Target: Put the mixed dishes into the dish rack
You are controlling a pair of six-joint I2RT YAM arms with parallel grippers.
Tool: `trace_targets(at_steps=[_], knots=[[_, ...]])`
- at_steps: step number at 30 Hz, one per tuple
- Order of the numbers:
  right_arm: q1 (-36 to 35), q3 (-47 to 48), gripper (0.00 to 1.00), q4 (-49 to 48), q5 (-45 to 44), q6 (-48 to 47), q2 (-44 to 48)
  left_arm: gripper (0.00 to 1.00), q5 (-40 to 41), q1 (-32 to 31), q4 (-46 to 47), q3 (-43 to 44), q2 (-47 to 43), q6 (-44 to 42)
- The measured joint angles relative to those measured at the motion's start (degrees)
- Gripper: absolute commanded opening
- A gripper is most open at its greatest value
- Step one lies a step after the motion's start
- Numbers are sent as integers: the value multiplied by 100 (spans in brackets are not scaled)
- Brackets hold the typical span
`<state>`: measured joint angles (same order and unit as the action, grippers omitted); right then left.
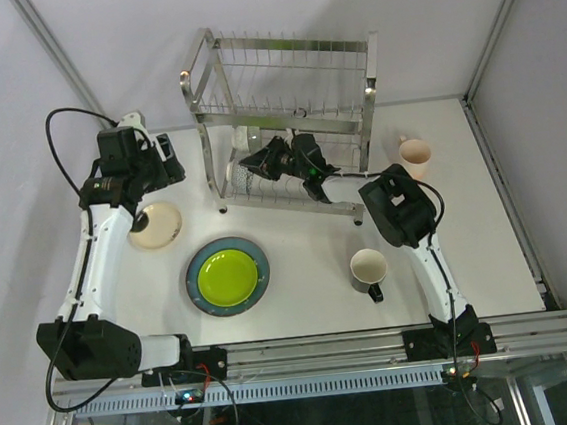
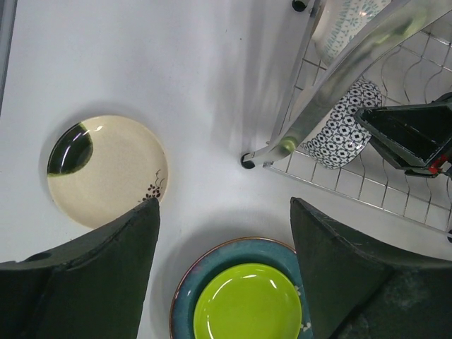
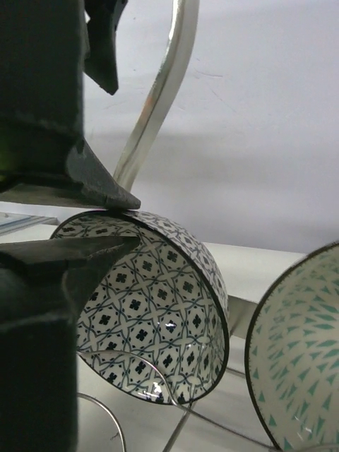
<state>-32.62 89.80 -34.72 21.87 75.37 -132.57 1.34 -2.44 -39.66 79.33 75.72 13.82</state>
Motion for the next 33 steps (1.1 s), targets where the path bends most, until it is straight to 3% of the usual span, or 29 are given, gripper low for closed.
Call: trace_targets(at_steps=[4, 12, 25, 33], knots=[[0, 0, 37, 127, -72, -136, 4, 79, 0, 0, -22, 0, -2, 0], [4, -4, 49, 85, -214, -236, 4, 79, -2, 0, -33, 0, -2, 9], [28, -138, 52, -188, -116, -369, 264, 81, 197, 15, -35, -61, -94, 0], [-76, -450, 52, -205, 190, -625, 903, 82, 238, 109, -103, -802, -763, -4]])
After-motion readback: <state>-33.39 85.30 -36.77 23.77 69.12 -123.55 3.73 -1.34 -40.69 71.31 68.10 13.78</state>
